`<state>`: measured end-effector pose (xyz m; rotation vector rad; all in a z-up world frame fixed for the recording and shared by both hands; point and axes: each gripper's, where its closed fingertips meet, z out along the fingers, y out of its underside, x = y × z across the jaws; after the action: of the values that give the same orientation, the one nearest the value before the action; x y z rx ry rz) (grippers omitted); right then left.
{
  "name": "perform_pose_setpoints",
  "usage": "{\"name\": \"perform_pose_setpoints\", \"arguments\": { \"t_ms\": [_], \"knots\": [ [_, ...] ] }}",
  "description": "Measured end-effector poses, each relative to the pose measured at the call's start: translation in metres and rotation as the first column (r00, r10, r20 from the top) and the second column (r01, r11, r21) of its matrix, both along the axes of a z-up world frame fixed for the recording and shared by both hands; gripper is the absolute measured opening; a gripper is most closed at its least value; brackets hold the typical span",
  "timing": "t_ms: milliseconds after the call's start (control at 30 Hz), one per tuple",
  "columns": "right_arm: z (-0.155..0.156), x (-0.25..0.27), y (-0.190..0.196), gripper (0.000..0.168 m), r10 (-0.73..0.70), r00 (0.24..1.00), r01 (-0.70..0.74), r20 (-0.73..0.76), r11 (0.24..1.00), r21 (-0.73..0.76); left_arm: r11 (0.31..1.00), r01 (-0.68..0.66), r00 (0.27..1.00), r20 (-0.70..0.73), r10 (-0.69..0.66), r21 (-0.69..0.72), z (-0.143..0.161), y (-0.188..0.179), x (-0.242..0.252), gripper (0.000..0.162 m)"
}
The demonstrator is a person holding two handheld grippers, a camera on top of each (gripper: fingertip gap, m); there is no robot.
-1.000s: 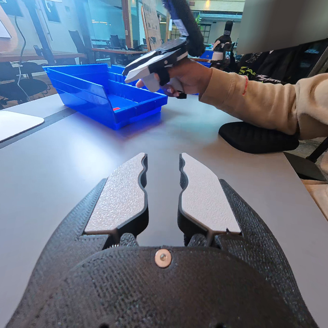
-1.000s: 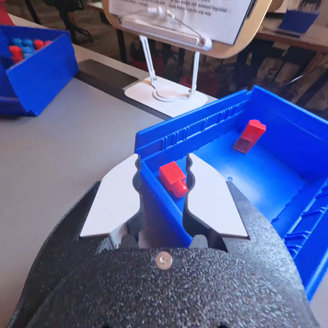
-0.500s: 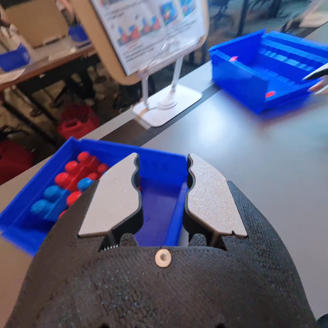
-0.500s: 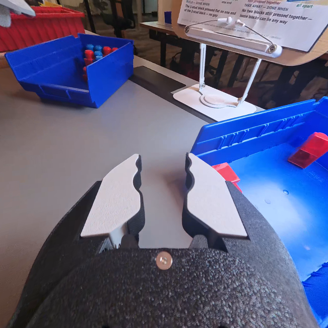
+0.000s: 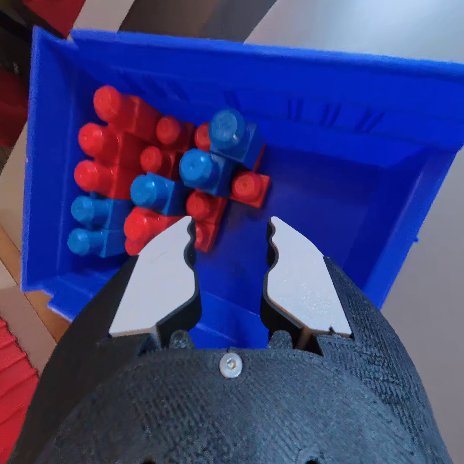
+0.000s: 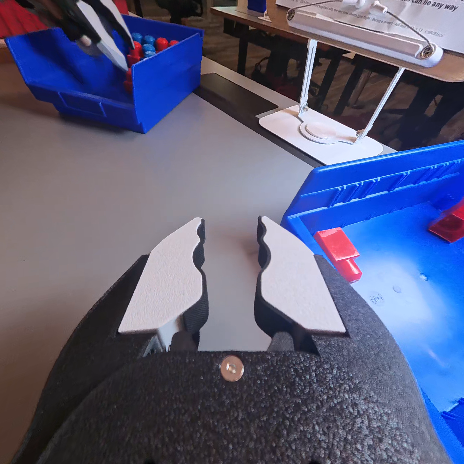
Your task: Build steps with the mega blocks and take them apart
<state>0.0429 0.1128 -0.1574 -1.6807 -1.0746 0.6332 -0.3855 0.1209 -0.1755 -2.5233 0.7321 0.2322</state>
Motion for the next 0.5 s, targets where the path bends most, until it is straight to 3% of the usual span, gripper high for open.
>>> {"name": "perform_pose_setpoints", "arguments": {
  "t_ms": [133, 200, 233, 500],
  "knots": [
    [-0.004, 0.000, -0.001, 0.039, 0.009, 1.000, -0.008, 0.009, 1.000, -0.001, 0.998, 0.047, 0.991, -0.123, -0.041, 0.045, -0.003, 0.037, 0.000, 0.060],
    [-0.006, 0.000, -0.002, 0.038, 0.015, 1.000, -0.015, 0.018, 1.000, 0.001, 0.998, 0.068, 0.973, -0.220, -0.069, -0.012, -0.012, 0.043, -0.010, 0.059],
    [-0.007, 0.000, -0.002, 0.037, 0.018, 1.000, -0.018, 0.023, 1.000, 0.004, 0.997, 0.065, 0.964, -0.256, -0.075, -0.050, -0.018, 0.043, -0.015, 0.046],
    [-0.011, 0.000, -0.004, 0.035, 0.031, 0.999, -0.031, 0.033, 1.000, -0.001, 0.993, 0.102, 0.974, -0.198, -0.113, -0.064, -0.016, 0.029, -0.010, 0.039]
  ]
}}
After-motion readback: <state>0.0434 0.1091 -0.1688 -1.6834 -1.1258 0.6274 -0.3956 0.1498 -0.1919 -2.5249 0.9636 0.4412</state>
